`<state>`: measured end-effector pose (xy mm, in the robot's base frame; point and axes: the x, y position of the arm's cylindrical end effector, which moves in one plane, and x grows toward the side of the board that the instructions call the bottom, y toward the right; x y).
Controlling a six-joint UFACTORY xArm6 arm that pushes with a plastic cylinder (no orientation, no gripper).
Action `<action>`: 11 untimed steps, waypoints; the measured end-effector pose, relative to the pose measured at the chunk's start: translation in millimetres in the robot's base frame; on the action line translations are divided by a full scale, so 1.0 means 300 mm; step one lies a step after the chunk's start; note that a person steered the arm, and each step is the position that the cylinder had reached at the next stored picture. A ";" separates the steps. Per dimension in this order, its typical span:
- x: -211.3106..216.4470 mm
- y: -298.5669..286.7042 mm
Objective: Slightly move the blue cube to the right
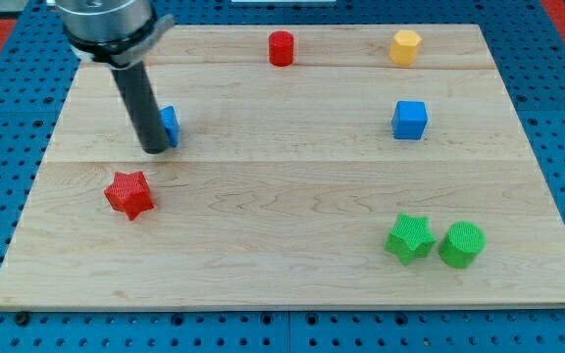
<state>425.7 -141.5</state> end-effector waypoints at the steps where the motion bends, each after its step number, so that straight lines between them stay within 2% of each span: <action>1: 0.000 0.137; 3: -0.117 0.065; 4: -0.131 -0.137; 5: -0.180 -0.125; 7: -0.194 0.085; 8: -0.194 0.093; 9: -0.194 0.259; 10: -0.195 0.340; 11: -0.210 0.637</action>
